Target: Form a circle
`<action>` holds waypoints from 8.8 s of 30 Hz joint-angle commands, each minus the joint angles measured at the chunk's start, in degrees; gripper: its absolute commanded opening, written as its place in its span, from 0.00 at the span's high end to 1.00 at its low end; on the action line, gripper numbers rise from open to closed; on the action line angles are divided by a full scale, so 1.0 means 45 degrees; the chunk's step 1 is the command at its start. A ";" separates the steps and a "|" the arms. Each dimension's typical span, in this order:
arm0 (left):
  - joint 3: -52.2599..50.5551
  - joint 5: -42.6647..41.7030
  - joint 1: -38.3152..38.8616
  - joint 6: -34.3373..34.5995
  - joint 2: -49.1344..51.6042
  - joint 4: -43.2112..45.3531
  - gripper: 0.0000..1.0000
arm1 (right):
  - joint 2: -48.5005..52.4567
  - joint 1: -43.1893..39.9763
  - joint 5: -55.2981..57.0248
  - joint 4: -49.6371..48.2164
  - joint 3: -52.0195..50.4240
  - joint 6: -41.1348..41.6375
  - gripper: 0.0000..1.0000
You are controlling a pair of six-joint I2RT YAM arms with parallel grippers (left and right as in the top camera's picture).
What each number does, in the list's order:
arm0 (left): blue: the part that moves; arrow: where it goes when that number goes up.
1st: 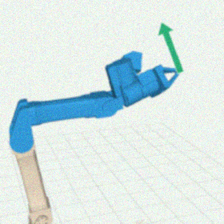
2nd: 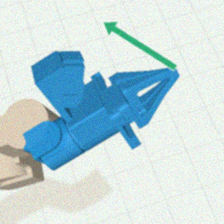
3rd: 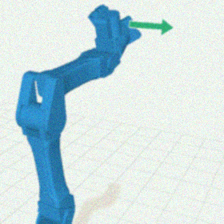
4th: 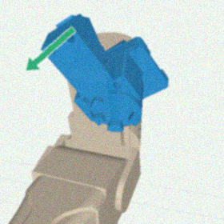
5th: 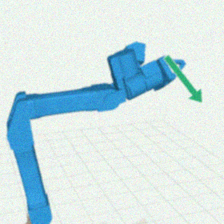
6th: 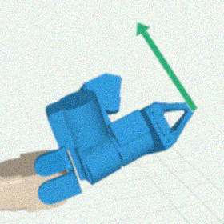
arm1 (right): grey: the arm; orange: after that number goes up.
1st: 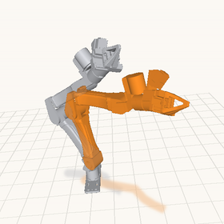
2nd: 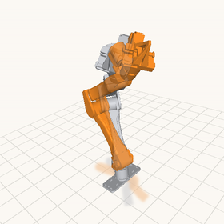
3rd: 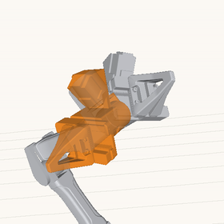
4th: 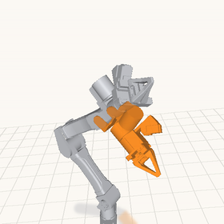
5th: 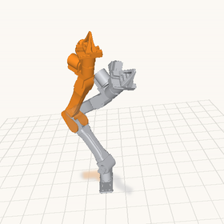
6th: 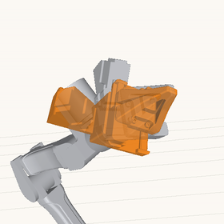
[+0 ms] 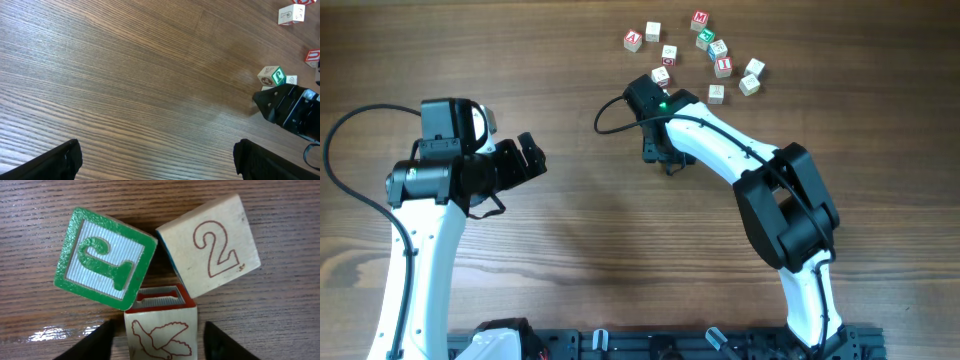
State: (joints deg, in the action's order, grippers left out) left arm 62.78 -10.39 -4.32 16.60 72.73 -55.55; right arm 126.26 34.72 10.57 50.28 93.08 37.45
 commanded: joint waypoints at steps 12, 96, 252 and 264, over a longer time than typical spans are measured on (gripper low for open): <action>-0.0073 -0.0010 -0.0068 -0.0262 -0.0160 -0.0005 0.00 | -0.1826 0.0029 -0.1355 0.0991 -0.0199 0.0015 0.23; -0.0073 -0.0010 -0.0068 -0.0262 -0.0160 -0.0005 0.00 | -0.0432 -0.2127 -0.1797 -0.2963 -0.0379 0.0709 0.92; -0.0073 -0.0010 -0.0068 -0.0262 -0.0160 -0.0005 0.00 | -0.0865 -0.2419 -0.4289 0.0534 -0.0117 0.2341 0.96; -0.0073 -0.0010 -0.0068 -0.0262 -0.0160 -0.0005 0.00 | -0.0865 -0.2419 -0.4274 0.0209 -0.0117 0.2229 0.96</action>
State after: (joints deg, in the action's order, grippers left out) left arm 62.78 -10.39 -4.32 16.60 72.73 -55.55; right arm 123.74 23.59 -7.92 51.72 93.12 48.47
